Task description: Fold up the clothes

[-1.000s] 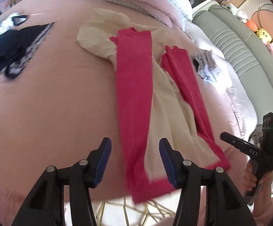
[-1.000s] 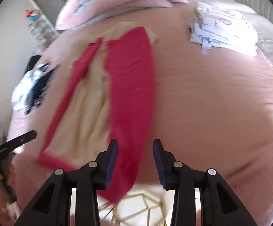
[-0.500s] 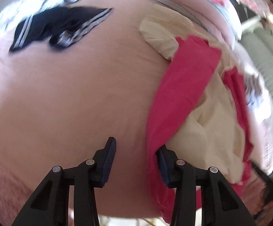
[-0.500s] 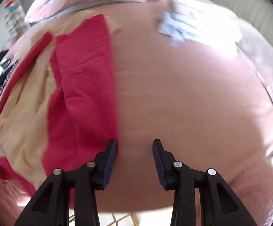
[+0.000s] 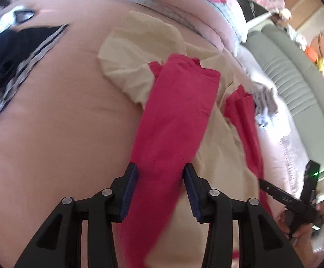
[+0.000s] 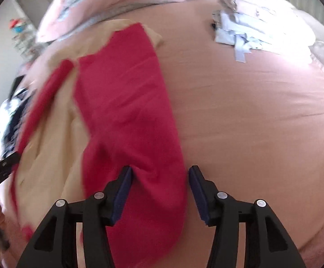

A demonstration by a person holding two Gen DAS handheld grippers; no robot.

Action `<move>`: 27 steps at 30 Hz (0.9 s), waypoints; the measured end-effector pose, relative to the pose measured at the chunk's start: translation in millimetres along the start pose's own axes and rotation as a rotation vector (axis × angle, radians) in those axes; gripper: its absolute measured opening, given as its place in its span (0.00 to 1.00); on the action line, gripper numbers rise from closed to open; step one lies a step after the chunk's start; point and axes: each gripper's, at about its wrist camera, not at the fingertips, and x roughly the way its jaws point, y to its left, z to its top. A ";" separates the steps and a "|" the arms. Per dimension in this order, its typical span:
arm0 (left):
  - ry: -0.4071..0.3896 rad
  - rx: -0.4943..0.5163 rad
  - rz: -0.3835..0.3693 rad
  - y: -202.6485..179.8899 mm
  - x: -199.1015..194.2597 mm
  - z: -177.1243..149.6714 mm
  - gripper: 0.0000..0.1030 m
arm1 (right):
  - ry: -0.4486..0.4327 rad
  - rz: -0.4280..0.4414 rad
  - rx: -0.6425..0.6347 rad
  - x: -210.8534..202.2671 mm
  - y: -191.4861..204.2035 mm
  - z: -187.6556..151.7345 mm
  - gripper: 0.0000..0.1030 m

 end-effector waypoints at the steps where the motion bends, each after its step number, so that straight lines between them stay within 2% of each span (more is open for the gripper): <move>1: 0.020 0.020 0.015 -3.0 10.4 3.9 0.38 | -0.001 0.005 0.002 4.2 4.4 3.8 0.52; 2: 0.054 0.026 0.033 -4.9 22.9 5.5 0.37 | -0.002 0.009 0.000 7.7 9.3 7.1 0.40; 3: 0.054 0.020 0.042 -5.7 24.3 6.0 0.25 | 0.000 0.013 -0.012 8.4 15.7 8.6 0.27; 5: 0.043 0.018 0.059 -7.3 21.2 6.8 0.12 | -0.006 0.002 -0.024 5.9 18.2 10.7 0.22; 6: 0.032 0.022 0.066 -8.1 16.8 7.1 0.10 | -0.014 -0.011 -0.028 3.7 17.3 11.6 0.19; 10: -0.097 -0.117 0.158 21.8 -28.9 3.3 0.08 | -0.059 -0.127 0.010 -11.7 -8.1 12.3 0.15; 12: -0.143 -0.209 0.210 44.1 -53.3 -10.2 0.07 | -0.063 -0.226 0.037 -18.0 -28.4 4.4 0.15; 14: -0.158 -0.262 0.375 63.4 -75.3 -33.0 0.08 | -0.050 -0.276 0.064 -23.4 -46.4 -6.0 0.15; 16: -0.160 -0.335 0.413 76.9 -89.4 -53.5 0.10 | -0.025 -0.294 0.089 -28.3 -63.0 -18.2 0.15; 17: -0.146 -0.365 0.369 81.8 -92.5 -62.4 0.09 | -0.015 -0.295 0.098 -31.3 -69.4 -23.5 0.15; 20: -0.153 -0.307 0.304 70.4 -103.1 -73.8 0.10 | -0.023 -0.196 0.067 -47.5 -57.6 -25.2 0.18; 22: -0.192 -0.253 0.257 61.3 -110.4 -71.1 0.15 | -0.049 -0.087 0.048 -54.6 -38.7 -20.0 0.30; 23: -0.203 -0.239 0.235 61.4 -110.2 -66.8 0.25 | -0.059 -0.034 0.040 -56.6 -29.6 -17.4 0.43; 24: -0.205 -0.220 0.218 61.7 -106.3 -58.4 0.41 | -0.057 0.016 0.039 -52.2 -21.5 -14.5 0.54; 26: -0.203 -0.181 0.193 63.3 -95.9 -38.0 0.50 | -0.050 0.102 0.031 -42.9 -4.9 -8.9 0.61; 27: -0.199 -0.151 0.199 62.0 -91.2 -26.2 0.50 | -0.040 0.078 0.007 -35.6 5.8 -6.7 0.61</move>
